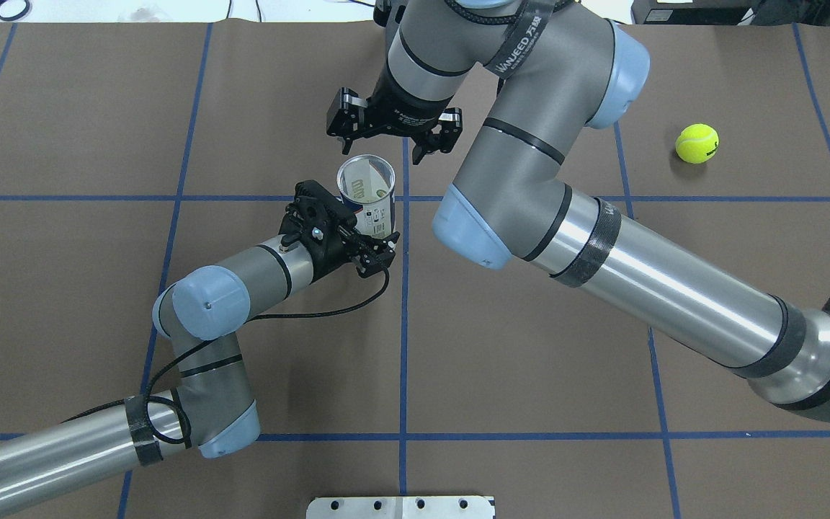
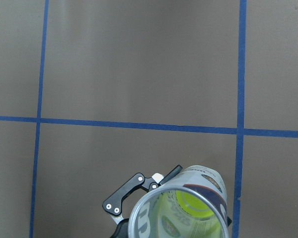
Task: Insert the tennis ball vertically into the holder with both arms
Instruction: 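Raise the open right gripper away from the can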
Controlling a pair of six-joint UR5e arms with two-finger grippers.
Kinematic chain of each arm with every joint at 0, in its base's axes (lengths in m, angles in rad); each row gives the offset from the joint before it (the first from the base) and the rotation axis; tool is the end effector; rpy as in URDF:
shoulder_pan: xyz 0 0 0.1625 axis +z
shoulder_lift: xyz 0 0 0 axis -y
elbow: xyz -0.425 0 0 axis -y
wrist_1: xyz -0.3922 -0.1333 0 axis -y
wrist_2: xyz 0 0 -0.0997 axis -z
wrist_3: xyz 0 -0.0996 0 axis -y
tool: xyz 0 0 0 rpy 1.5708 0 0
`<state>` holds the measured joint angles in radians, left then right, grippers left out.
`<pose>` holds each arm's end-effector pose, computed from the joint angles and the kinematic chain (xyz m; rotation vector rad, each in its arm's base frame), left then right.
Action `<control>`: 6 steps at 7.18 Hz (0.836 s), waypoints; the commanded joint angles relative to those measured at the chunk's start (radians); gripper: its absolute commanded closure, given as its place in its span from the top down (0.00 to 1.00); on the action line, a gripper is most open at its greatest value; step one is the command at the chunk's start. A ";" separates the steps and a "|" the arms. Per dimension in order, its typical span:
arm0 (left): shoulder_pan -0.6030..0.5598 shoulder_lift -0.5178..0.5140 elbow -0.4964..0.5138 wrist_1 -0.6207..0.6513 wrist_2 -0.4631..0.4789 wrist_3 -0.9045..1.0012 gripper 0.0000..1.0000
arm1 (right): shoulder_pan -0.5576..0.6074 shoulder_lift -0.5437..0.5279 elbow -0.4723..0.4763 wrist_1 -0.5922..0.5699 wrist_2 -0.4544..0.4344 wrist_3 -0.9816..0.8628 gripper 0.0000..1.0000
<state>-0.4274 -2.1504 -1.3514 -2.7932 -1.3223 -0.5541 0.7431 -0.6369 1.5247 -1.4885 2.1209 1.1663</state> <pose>0.5672 -0.4317 0.2790 1.1879 1.0545 0.2640 -0.4720 -0.5440 0.0768 0.0877 -1.0645 0.0391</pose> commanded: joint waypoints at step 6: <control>0.002 0.000 0.000 0.001 0.000 0.002 0.99 | 0.365 -0.288 -0.088 -0.006 0.053 -0.594 0.99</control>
<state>-0.4250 -2.1507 -1.3514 -2.7919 -1.3223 -0.5528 1.0401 -0.8846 1.4811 -1.4946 2.1621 0.7110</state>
